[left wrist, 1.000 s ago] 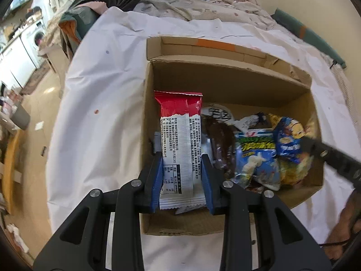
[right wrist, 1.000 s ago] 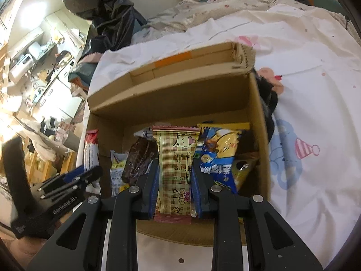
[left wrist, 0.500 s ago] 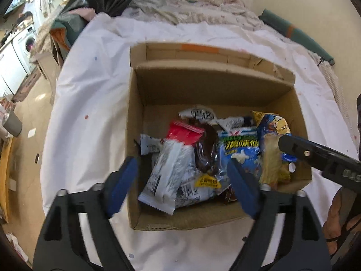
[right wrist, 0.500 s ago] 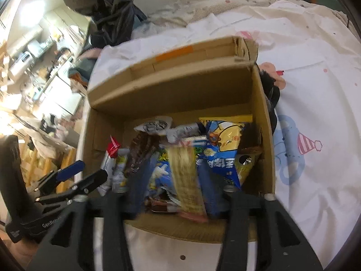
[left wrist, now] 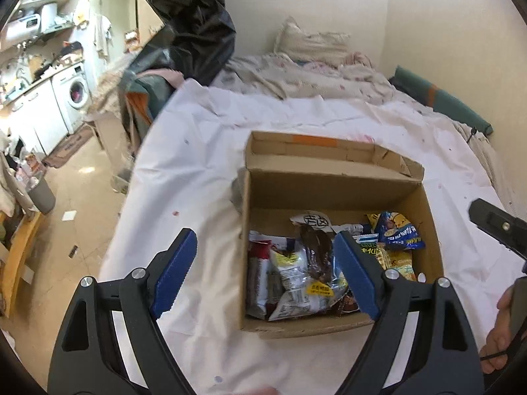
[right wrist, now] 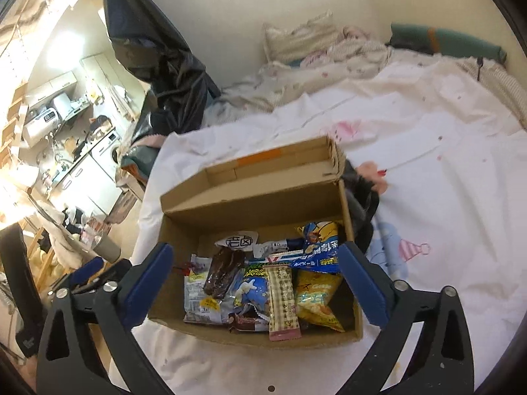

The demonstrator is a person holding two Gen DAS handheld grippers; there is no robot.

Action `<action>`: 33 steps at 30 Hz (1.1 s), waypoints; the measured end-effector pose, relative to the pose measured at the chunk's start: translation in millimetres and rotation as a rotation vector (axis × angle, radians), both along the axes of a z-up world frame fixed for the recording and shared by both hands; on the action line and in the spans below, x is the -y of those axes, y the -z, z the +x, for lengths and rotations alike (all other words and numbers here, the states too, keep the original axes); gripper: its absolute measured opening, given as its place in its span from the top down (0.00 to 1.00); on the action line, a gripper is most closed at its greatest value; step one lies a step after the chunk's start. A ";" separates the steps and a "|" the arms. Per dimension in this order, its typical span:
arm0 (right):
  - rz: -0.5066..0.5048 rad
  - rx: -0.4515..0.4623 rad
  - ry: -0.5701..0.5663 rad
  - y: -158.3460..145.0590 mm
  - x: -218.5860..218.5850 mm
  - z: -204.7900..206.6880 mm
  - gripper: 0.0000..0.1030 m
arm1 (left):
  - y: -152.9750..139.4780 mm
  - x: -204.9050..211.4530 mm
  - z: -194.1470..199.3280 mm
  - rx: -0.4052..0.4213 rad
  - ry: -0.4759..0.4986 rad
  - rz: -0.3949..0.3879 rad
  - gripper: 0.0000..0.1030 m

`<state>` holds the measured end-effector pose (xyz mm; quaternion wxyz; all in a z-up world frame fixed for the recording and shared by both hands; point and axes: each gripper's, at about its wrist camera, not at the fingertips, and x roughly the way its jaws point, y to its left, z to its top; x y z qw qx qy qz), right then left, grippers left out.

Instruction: Organize snacks

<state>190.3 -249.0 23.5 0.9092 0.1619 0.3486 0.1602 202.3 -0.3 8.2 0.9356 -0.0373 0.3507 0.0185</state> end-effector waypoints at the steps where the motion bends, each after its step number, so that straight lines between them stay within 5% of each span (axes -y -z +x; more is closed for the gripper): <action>1: -0.002 0.014 0.001 -3.3 -0.3 -5.8 0.00 | -3.3 -1.9 -5.7 0.006 0.001 -0.003 0.19; 15: -0.111 0.028 0.054 -2.3 0.6 -73.4 0.00 | -1.7 -1.0 -63.8 -0.028 0.029 -0.005 0.19; 24: -0.127 0.009 0.063 9.5 -3.3 -103.2 0.00 | 2.2 -3.3 -90.6 -0.009 0.005 -0.036 0.01; 33: -0.202 0.020 0.089 18.8 -15.3 -98.4 0.00 | 12.1 0.3 -88.9 0.003 -0.008 -0.007 0.00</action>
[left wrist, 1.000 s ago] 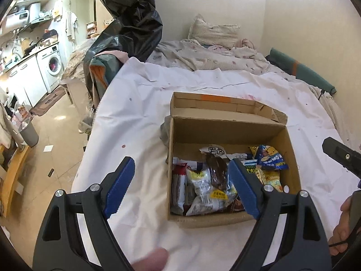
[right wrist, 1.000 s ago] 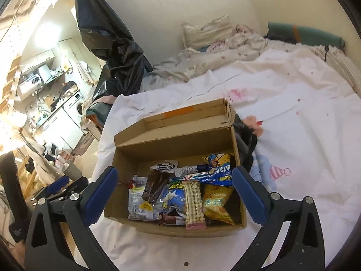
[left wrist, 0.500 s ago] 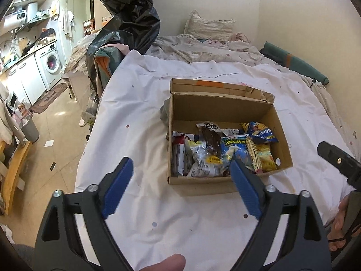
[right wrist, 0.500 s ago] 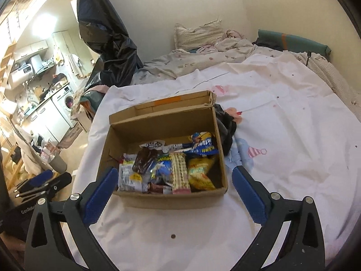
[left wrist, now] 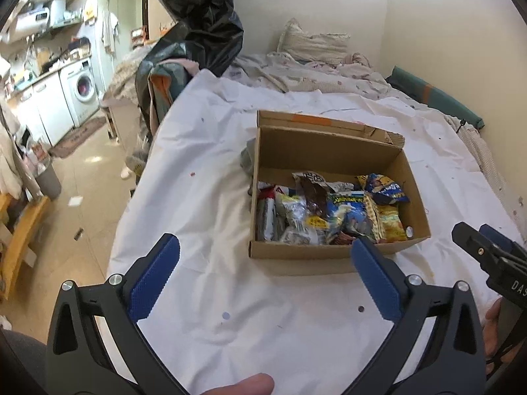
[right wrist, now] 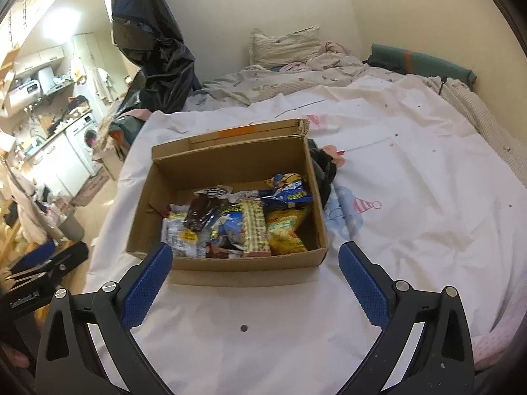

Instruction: Organize snacks

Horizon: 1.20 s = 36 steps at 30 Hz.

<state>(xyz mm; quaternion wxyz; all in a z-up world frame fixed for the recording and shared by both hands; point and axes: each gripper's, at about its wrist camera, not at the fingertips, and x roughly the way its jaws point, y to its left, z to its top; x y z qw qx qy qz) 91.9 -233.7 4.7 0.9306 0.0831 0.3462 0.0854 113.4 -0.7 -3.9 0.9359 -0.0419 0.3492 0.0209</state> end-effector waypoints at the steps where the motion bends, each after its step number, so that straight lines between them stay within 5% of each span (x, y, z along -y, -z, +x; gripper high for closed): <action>1: -0.002 0.000 0.001 0.5 -0.9 1.0 0.00 | -0.1 0.1 1.2 -0.001 0.003 -0.004 0.00; 36: 0.002 -0.030 -0.008 7.9 -4.1 6.6 0.00 | -0.6 0.8 5.9 -0.018 0.025 -0.039 0.00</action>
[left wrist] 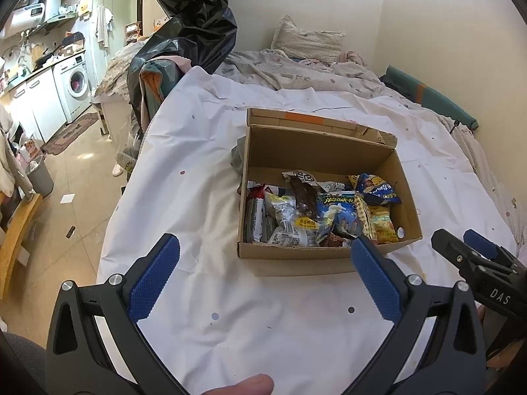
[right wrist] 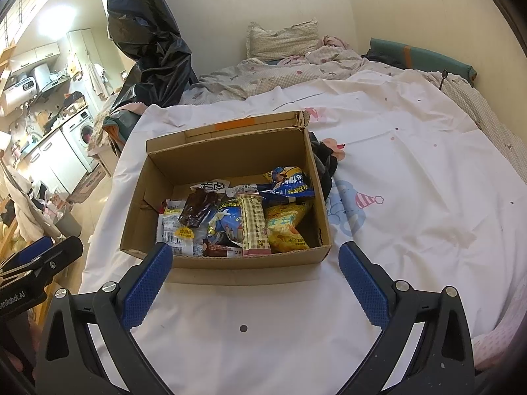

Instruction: Organize snacks

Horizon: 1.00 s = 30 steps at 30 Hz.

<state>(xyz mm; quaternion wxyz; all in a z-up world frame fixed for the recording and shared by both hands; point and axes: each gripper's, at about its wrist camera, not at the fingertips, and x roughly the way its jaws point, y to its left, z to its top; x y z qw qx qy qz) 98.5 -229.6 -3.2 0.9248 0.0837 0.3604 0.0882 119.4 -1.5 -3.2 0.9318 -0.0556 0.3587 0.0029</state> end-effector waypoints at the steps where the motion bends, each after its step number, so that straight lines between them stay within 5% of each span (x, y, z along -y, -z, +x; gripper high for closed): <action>1: -0.001 -0.001 0.000 0.3 0.3 -0.3 0.00 | 0.0 -0.1 0.0 0.001 0.000 0.002 0.00; 30: -0.005 -0.002 -0.003 1.4 -0.2 -0.9 0.00 | 4.0 -2.7 -0.6 -0.007 -0.003 -0.011 0.00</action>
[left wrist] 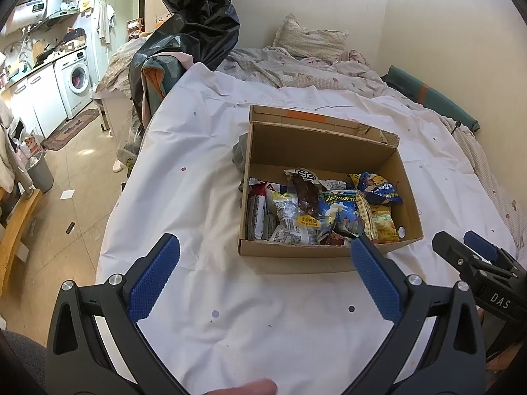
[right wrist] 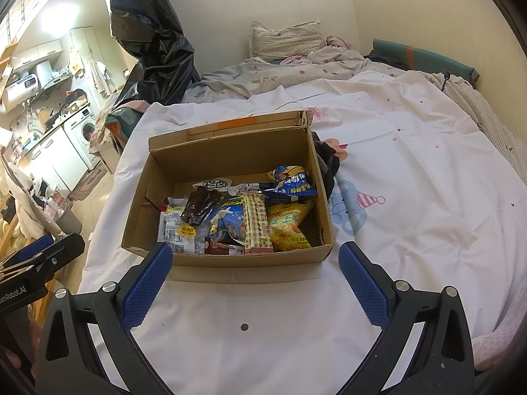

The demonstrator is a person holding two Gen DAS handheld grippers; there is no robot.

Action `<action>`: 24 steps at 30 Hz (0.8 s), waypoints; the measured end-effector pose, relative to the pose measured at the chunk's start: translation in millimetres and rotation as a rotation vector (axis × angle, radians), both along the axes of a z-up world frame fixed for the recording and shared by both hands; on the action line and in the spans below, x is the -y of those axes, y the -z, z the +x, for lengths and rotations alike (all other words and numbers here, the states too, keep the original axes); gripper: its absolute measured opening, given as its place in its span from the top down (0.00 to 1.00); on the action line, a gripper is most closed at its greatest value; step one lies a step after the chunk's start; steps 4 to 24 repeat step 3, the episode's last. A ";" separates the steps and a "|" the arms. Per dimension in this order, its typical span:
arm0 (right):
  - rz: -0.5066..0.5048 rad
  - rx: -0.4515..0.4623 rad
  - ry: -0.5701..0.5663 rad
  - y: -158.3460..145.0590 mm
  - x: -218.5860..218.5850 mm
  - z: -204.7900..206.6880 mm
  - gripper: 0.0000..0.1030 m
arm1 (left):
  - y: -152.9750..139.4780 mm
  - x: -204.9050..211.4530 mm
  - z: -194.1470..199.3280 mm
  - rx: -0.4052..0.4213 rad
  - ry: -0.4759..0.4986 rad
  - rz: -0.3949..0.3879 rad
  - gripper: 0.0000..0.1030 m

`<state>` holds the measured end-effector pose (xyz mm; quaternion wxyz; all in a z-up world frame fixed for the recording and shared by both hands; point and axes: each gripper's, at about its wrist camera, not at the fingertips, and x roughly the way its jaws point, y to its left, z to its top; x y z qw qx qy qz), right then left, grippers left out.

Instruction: Organize snacks

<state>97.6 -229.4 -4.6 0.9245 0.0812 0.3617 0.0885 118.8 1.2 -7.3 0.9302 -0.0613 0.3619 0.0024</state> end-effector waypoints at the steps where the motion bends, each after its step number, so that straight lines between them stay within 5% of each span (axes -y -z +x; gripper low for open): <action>1: 0.001 0.000 0.000 -0.1 0.0 -0.1 0.00 | 0.5 0.2 -0.3 0.001 0.005 -0.005 0.00; 24: 0.001 0.001 0.000 -0.1 -0.2 -0.2 0.00 | 1.9 1.0 -0.4 -0.005 0.012 -0.013 0.00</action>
